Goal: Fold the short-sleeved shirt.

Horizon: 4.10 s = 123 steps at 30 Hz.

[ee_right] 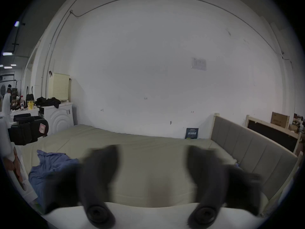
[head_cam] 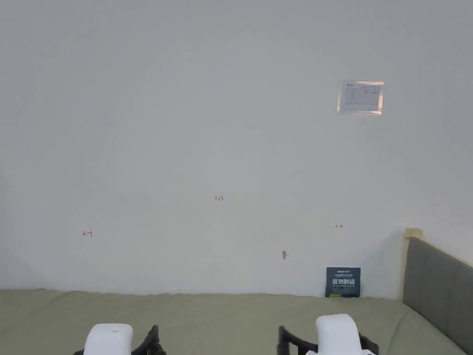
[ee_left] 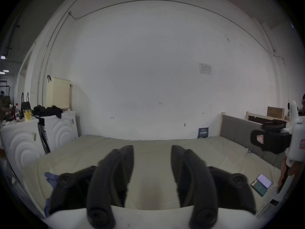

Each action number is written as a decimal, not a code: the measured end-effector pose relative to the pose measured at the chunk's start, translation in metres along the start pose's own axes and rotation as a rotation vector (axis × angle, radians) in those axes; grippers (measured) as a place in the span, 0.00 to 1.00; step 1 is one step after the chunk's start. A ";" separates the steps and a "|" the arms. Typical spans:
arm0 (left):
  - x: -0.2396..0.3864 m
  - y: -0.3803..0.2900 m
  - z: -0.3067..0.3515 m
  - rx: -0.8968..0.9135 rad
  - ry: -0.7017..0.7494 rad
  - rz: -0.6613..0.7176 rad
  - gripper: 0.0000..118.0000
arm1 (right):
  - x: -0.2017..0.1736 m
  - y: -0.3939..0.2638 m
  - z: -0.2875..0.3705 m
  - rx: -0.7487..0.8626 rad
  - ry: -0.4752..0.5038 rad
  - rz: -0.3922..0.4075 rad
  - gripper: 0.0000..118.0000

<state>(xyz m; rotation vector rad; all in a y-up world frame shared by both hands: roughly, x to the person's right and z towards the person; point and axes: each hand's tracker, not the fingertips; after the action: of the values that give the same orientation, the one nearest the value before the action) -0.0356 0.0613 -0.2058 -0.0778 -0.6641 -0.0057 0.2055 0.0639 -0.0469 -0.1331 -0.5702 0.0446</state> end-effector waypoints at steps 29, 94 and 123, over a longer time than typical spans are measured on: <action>-0.195 -0.017 0.109 -0.161 0.472 -0.033 0.00 | -0.211 -0.006 -0.007 -0.001 0.480 0.071 0.01; 0.201 -0.219 -0.224 -0.960 -0.479 -0.103 0.06 | 0.088 -0.085 0.014 -0.257 -0.062 0.009 0.01; -0.133 -0.229 -0.051 -0.787 0.023 0.090 0.00 | 0.027 -0.176 0.026 -0.435 0.089 0.038 0.01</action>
<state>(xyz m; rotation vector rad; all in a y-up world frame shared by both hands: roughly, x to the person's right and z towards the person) -0.1153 -0.1735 -0.3116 -0.8638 -0.6027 -0.1811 0.2152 -0.1051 0.0130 -0.5659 -0.4818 -0.0494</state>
